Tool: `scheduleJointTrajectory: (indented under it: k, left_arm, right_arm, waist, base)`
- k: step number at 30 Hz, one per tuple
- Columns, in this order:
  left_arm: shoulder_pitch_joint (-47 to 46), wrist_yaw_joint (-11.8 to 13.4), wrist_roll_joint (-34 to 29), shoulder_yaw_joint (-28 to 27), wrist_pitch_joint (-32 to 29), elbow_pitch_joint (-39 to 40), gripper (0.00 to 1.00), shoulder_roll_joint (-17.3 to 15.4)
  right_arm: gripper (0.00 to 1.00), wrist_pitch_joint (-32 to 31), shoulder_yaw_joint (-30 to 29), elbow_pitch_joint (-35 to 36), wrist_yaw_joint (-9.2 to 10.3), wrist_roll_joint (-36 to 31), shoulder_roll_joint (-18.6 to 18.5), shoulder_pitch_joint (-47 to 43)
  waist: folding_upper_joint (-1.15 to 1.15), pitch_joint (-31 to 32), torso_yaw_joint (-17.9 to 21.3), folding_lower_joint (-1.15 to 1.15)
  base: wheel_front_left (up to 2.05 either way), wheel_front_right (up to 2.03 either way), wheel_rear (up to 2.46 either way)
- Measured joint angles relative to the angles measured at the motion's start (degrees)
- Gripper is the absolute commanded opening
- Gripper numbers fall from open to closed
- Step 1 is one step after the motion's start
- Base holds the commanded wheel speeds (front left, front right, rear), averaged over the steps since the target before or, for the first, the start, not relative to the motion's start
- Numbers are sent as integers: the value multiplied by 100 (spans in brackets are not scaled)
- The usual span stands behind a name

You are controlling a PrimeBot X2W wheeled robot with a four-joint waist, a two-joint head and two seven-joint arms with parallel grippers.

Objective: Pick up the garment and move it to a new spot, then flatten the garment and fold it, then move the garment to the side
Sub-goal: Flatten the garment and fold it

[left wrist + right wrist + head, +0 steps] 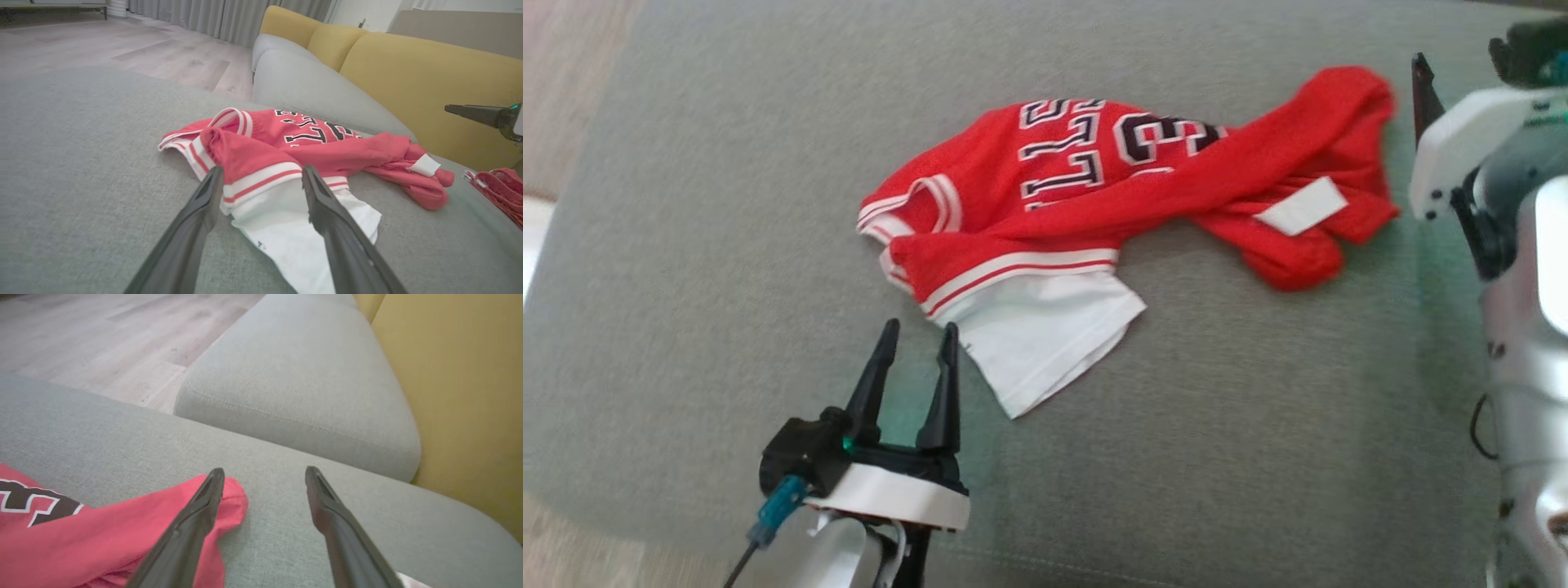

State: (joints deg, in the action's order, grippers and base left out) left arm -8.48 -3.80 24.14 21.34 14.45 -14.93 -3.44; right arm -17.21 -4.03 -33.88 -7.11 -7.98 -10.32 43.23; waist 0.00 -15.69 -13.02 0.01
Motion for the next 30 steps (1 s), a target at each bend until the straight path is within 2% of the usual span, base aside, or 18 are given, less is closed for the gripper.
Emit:
scheduleJointTrajectory:
  k: [9,17,18,19,21,23,30]
  left_arm:
    - [-185,-34,-94,167,0,69,100,52]
    - [-188,-77,-92,271,0,88,100,62]
    - [-189,-77,-86,278,0,88,100,62]
    - [-191,-77,-86,286,0,88,100,62]
    - [-211,-77,-86,313,0,86,100,62]
    - [-250,-77,-86,347,0,83,100,64]
    - [-342,-74,-87,372,0,44,100,66]
  right_arm:
    - [100,-646,-288,-1089,0,51,-126,639]
    - [100,-802,-542,-1679,0,85,-136,792]
    - [83,-802,-560,-1718,0,113,-136,814]
    - [60,-801,-563,-1759,0,147,-134,836]
    - [26,-799,-560,-1850,0,215,-126,900]
    - [0,-746,-559,-1918,0,268,-130,946]
    - [0,-30,-575,-1972,0,296,-141,1034]
  waist:
    - [0,-416,-445,0]
    - [0,-503,-529,-1]
    - [0,-509,-530,-1]
    - [0,-518,-529,-1]
    - [0,-534,-529,-1]
    - [0,-549,-544,-1]
    - [0,-566,-520,-1]
  base:
    - [0,0,0]
    - [0,0,0]
    - [0,0,0]
    - [0,0,0]
    - [0,0,0]
    - [0,0,0]
    - [0,0,0]
